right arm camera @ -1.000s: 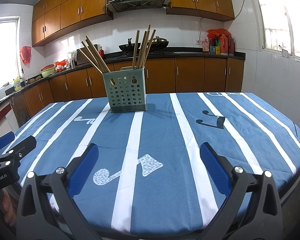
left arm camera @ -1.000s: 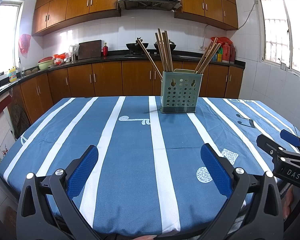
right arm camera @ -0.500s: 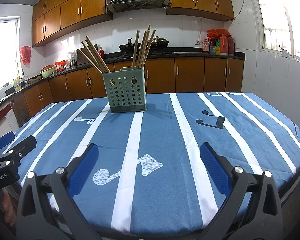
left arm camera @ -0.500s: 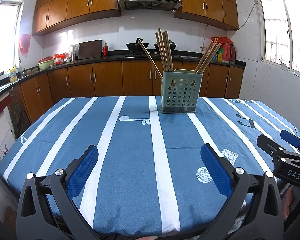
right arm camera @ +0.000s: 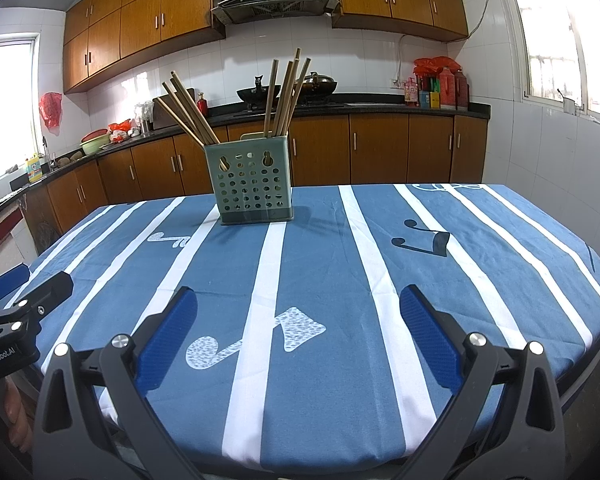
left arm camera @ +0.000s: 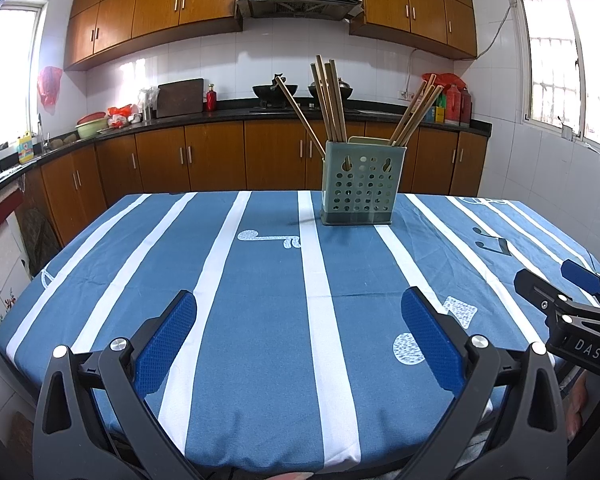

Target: Organize utensils

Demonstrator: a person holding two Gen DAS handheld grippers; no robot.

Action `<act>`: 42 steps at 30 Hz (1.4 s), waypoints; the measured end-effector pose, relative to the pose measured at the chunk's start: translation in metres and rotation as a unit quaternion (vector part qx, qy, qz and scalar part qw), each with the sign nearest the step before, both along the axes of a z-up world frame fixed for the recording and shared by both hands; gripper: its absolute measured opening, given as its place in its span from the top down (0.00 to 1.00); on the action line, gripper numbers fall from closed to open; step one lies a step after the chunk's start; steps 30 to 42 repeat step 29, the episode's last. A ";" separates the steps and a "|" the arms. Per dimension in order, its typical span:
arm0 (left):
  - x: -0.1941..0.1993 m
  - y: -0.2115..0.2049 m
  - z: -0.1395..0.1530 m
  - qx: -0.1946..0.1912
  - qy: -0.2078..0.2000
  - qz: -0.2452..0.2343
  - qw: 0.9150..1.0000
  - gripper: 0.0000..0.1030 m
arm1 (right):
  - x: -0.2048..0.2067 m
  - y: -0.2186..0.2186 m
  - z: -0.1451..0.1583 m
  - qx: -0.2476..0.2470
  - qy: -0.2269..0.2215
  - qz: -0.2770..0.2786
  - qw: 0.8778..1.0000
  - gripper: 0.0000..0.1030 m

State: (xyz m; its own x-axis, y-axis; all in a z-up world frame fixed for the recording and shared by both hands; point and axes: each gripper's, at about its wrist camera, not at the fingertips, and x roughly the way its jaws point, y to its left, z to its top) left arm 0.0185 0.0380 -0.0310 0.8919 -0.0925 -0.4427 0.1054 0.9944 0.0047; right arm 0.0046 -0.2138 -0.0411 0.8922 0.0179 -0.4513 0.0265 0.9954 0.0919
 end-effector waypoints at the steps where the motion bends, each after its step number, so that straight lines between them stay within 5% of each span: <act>1: 0.000 0.000 0.000 0.000 0.000 0.000 1.000 0.02 | 0.000 0.000 0.000 0.000 0.000 0.000 1.000 0.04; 42: 0.002 0.000 -0.004 -0.008 0.006 0.007 1.000 0.02 | 0.000 -0.001 0.001 0.000 0.001 0.000 1.000 0.04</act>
